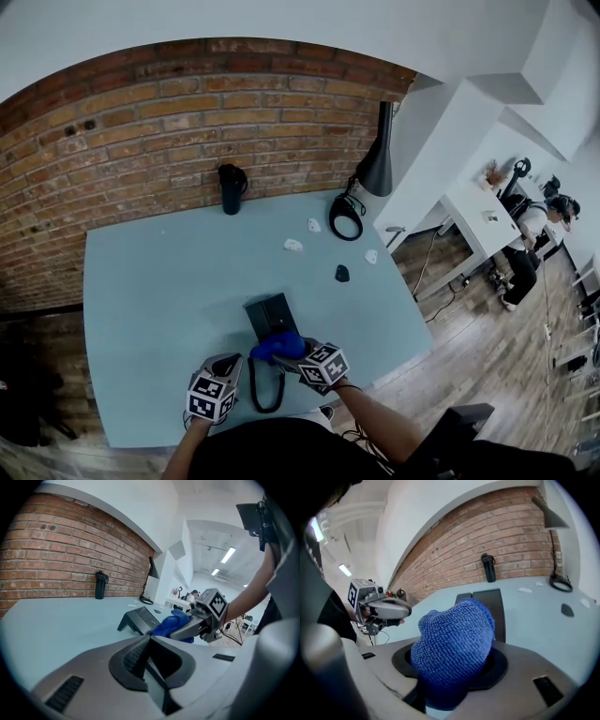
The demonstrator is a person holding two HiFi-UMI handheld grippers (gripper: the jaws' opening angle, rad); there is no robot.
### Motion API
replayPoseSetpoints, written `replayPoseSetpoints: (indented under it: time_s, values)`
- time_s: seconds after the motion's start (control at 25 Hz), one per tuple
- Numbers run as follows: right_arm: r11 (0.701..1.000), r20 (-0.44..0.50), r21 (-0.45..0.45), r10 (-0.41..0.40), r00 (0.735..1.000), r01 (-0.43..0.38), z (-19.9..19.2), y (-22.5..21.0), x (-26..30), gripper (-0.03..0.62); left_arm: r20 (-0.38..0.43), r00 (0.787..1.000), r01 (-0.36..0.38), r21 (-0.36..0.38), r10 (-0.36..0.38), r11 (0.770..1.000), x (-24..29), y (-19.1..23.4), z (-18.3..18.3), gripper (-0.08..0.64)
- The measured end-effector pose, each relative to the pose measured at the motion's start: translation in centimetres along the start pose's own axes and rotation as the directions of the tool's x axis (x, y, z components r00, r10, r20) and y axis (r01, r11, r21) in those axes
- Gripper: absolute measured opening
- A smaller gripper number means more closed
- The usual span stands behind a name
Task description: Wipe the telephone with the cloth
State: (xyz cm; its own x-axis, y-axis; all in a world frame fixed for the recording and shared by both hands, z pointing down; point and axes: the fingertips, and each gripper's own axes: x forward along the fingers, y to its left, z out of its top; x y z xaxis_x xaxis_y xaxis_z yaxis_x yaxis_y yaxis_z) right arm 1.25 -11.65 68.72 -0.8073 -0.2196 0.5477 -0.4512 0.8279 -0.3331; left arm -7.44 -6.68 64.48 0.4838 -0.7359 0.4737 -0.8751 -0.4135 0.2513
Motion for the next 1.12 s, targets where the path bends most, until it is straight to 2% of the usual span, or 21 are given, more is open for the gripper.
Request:
replayPoseSetpoints:
  time_s: [0.12,0.24,0.32,0.44,0.52,0.6,0.8,1.12]
  values:
    - [0.995,0.102,-0.088,-0.040,0.994,0.049,6.9,-2.0,0.1,0.232,0.001,1.000,-0.005,-0.006,0.005,1.000,-0.3,0.6,0.0,0.009]
    - [0.991,0.179,-0.079,-0.093,0.979,0.109,12.4,-4.3,1.1,0.232,-0.002,1.000,-0.014,-0.009,0.014,1.000,-1.0,1.2,-0.4,0.009]
    - [0.989,0.166,-0.077,-0.111,0.980,0.125,13.7,-5.4,2.2,0.232,0.002,1.000,-0.027,-0.012,0.027,1.000,-1.4,1.5,-0.5,0.009]
    - [0.988,0.080,-0.069,-0.135,0.988,0.140,12.2,-6.9,3.8,0.233,0.014,0.999,-0.049,-0.026,0.049,0.998,-1.7,1.8,-0.5,0.009]
    - [0.982,0.046,-0.068,-0.174,0.984,0.177,10.7,-7.7,4.4,0.230,0.023,0.998,-0.061,-0.034,0.062,0.998,-1.9,2.1,-0.4,0.009]
    - [0.976,0.056,-0.090,-0.195,0.979,0.199,10.2,-7.6,4.4,0.231,0.024,0.997,-0.067,-0.037,0.067,0.997,-2.0,2.5,-0.5,0.009]
    - [0.974,0.025,-0.171,-0.149,0.989,0.151,8.3,-6.6,4.1,0.227,0.003,0.999,-0.049,-0.037,0.049,0.998,-1.3,2.8,-0.8,0.009]
    - [0.984,0.051,-0.089,-0.148,0.988,0.152,6.6,-6.4,2.9,0.227,-0.021,1.000,-0.012,-0.014,0.012,1.000,-0.6,1.6,-1.2,0.009]
